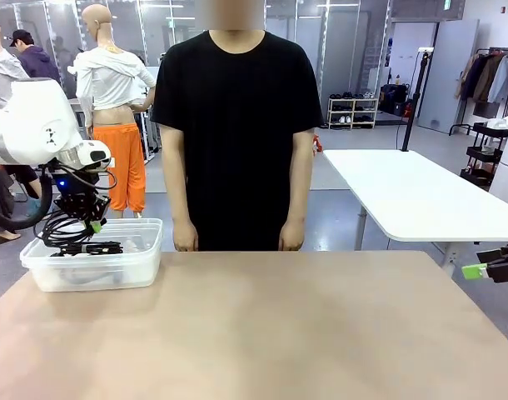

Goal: Organize and store the cables.
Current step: Place the USB Extension Cable into the Organizing box.

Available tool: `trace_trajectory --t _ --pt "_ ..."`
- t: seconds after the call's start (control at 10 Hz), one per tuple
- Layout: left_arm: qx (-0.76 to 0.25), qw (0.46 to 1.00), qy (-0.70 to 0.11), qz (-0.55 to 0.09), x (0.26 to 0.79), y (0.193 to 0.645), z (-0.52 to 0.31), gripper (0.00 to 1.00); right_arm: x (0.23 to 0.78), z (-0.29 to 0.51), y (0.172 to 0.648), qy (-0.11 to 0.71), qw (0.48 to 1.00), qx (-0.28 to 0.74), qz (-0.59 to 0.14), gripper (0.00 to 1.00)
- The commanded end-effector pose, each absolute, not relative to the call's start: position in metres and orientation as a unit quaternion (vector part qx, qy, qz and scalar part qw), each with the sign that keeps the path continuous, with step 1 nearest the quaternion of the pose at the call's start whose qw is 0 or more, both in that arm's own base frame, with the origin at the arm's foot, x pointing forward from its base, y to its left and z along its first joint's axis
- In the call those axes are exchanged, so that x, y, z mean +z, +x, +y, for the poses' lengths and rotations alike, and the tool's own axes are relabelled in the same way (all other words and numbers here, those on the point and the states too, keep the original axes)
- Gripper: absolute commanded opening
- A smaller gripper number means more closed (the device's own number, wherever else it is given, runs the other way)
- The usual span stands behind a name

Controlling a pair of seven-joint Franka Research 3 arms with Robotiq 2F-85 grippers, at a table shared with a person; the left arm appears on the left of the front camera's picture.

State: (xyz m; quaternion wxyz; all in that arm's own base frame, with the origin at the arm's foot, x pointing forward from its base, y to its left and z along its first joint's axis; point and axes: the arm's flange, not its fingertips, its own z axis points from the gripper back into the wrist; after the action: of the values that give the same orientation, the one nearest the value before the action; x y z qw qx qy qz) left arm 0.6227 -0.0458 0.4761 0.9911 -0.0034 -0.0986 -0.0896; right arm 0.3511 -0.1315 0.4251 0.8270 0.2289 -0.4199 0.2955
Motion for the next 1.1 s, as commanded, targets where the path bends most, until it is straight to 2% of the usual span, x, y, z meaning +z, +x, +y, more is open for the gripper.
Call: trace_trajectory --t 0.0,0.2,0.6,0.7,0.9,1.0 --pt "-0.076 0.993 0.002 -0.094 0.467 0.617 -0.048 0.17 0.425 -0.133 0.351 0.232 0.826 0.299 -0.417 1.0" --pt "-0.06 0.994 0.003 -0.087 0.455 0.625 -0.05 0.17 0.425 -0.133 0.351 0.232 0.826 0.299 -0.417 1.0" --pt "-0.025 0.994 0.003 -0.105 0.457 0.631 -0.046 0.91 0.425 -0.133 0.351 0.232 0.826 0.299 -0.417 1.0" --pt "-0.023 0.994 0.003 -0.107 0.458 0.631 -0.046 1.0 0.425 -0.133 0.351 0.232 0.826 0.299 -0.417 1.0" --pt "-0.02 0.994 0.002 -0.11 0.462 0.63 -0.043 1.0 0.425 -0.133 0.351 0.232 0.826 0.299 -0.417 1.0" --pt "-0.019 0.994 0.003 -0.112 0.463 0.629 -0.042 0.97 0.425 -0.133 0.351 0.232 0.826 0.299 -0.417 1.0"
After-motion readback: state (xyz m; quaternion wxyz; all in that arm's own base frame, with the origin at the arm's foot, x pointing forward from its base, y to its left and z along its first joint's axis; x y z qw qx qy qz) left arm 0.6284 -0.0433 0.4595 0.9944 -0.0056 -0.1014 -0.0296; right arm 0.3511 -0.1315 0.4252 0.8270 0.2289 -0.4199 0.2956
